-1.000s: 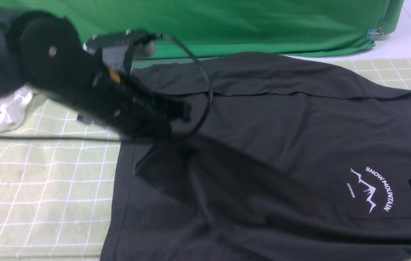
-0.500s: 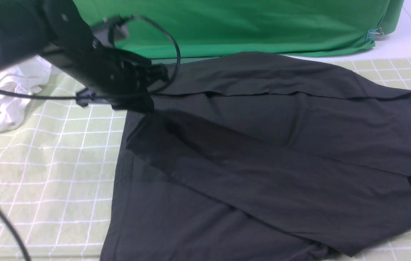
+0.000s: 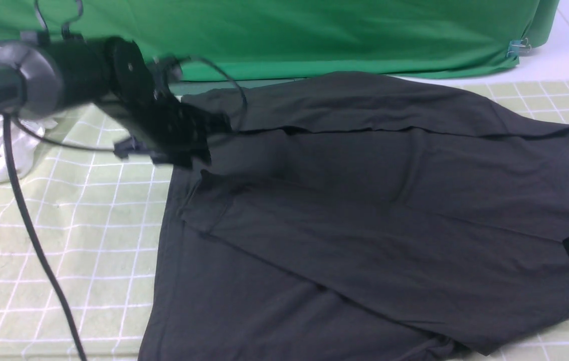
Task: Fold a long-sleeved shirt over a green coffee tablecloth.
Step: 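Fold the left side of the black T-shirt inward over its body, then grab the top left corner of the dark shirt with the left gripper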
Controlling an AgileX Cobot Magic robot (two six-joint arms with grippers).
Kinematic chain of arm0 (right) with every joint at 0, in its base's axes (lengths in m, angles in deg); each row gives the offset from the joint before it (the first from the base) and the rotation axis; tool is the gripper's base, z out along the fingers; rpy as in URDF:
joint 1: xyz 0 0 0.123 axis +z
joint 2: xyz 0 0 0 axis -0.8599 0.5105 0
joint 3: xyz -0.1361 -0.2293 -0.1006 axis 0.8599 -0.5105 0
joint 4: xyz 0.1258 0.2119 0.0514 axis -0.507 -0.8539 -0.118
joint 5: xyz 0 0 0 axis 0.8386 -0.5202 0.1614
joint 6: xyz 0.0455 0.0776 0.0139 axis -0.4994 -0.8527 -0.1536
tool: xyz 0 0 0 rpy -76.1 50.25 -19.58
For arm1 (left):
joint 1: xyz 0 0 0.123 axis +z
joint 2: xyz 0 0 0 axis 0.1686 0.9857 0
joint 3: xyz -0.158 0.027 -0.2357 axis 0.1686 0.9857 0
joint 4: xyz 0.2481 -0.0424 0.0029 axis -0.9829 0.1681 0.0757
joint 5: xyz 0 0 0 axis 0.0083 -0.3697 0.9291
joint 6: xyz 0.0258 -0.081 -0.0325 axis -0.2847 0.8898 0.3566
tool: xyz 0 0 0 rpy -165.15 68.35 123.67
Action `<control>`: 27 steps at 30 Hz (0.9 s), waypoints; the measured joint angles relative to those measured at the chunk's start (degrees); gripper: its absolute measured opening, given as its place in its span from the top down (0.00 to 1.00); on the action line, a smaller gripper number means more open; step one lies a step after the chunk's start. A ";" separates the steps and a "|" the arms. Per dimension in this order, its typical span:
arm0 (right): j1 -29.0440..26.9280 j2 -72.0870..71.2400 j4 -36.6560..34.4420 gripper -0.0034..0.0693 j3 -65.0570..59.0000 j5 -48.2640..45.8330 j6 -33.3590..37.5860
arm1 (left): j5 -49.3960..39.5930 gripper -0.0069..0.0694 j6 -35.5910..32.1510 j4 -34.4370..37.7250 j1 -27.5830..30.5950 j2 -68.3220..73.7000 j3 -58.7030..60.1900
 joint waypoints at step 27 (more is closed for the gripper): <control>0.00 0.00 0.00 0.65 0.00 0.95 -1.83 | 1.32 0.32 -0.07 25.48 7.79 23.66 -25.74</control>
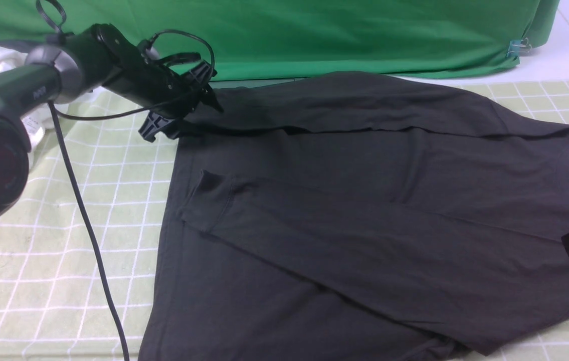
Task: Fold a long-sleeved shirt over a green coffee tablecloth.
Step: 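Grab the top left corner of the dark shirt with the left gripper, then fold the left side of the dark shirt inward over its body with the left gripper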
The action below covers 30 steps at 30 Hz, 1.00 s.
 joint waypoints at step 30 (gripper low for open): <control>0.00 0.00 0.06 0.63 0.00 3.40 -0.31 | -3.23 0.89 -2.57 -1.72 -0.05 -2.74 0.00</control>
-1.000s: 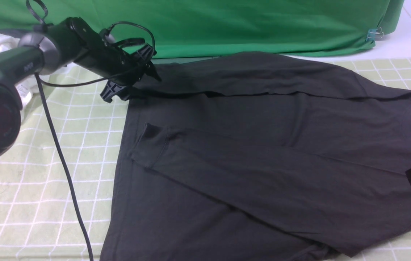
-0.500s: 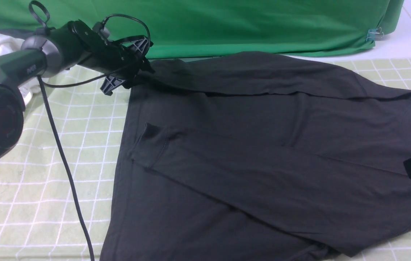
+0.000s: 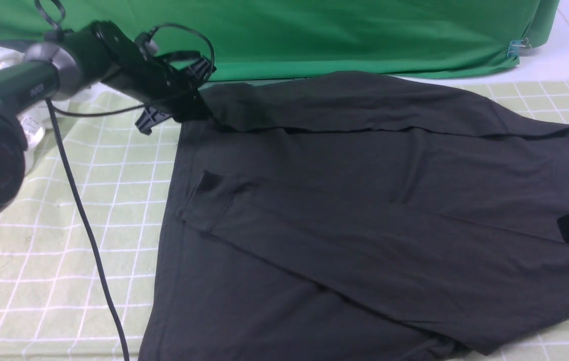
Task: Fold a long-sleeved shirt over a green coffee tablecloth.
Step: 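Fold the left side of the dark shirt inward over its body with the left gripper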
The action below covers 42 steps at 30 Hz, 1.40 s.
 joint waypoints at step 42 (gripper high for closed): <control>0.00 0.00 0.16 0.62 0.00 1.83 -1.08 | 7.37 0.89 9.75 -20.39 -18.08 -38.26 56.79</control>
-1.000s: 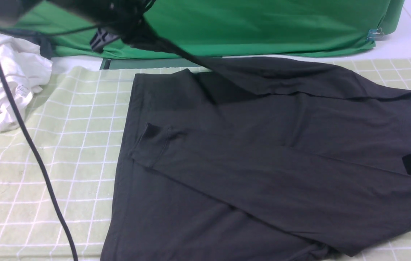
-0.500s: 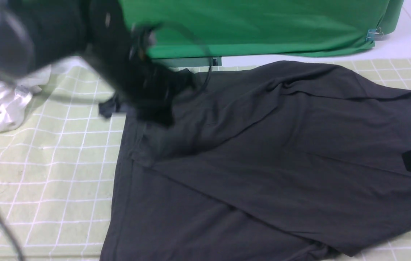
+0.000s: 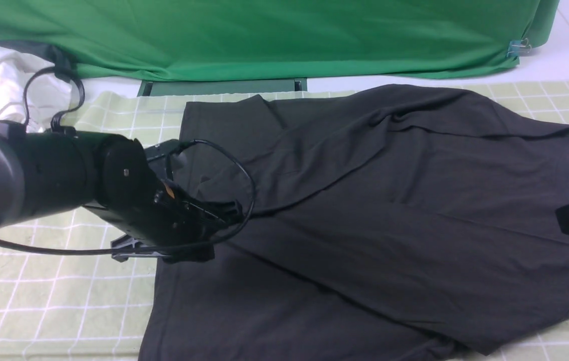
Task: Fold a long-sleeved shirt over a green coffee tablecloth.
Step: 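Fold the left side of the dark shirt inward over its body with the left gripper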
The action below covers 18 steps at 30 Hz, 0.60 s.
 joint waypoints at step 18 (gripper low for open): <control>0.00 0.00 0.00 0.62 0.00 -0.60 -0.17 | 2.19 0.44 -1.01 2.99 0.60 4.48 -6.33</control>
